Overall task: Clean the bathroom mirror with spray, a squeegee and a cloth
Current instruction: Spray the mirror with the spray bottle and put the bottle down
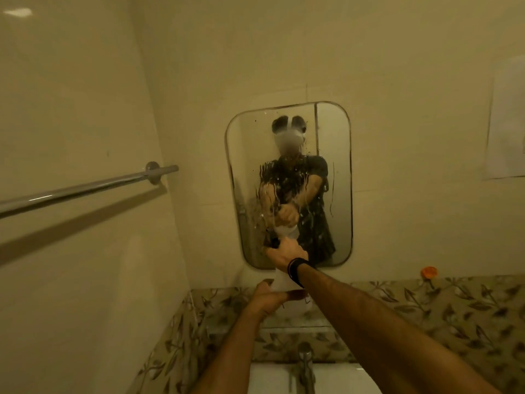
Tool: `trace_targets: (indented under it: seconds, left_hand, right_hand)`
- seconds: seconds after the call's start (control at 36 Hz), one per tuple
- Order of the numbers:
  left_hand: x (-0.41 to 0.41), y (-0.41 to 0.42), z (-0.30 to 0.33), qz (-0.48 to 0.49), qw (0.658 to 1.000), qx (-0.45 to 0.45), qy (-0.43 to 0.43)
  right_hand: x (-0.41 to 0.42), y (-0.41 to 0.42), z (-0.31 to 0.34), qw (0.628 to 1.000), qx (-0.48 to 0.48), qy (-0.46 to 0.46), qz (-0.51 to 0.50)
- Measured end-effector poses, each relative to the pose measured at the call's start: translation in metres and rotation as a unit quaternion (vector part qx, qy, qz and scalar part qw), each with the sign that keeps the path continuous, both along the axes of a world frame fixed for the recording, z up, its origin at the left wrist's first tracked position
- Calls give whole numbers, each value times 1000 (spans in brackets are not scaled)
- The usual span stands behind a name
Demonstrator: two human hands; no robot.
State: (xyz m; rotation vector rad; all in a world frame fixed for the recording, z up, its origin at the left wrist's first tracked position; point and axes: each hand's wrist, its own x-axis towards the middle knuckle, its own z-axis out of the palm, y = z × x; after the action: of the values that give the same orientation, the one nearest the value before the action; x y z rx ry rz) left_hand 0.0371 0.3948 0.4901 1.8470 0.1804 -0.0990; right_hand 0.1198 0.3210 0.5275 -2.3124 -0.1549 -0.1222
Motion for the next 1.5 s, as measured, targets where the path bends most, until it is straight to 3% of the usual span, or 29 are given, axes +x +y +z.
trace_targets:
  seconds: [0.36,0.61,0.81,1.03,1.31,1.5]
  left_hand:
    - [-9,-22,-49,-35,998,-6,51]
    - [-2,-55,-59,-73,995,-33,52]
    - [9,-87,-58,-97,995,-14,32]
    - [16,-99,-50,-93,996,-2,15]
    - [8,-55,-39,-33,999,-9,-11]
    - [11,-26,-24,-10,998,2,-54]
  right_hand:
    - [-8,-27,-60,997,-3,63,-49]
    - [-1,-76,-79,977,140,75,-142]
    - [3,-119,-77,964,165,63,-200]
    - [5,-130,-54,975,150,33,-162]
    - [-1,-79,-32,990,130,26,-56]
    - [-5,-49,-10,988,142,-4,-66]
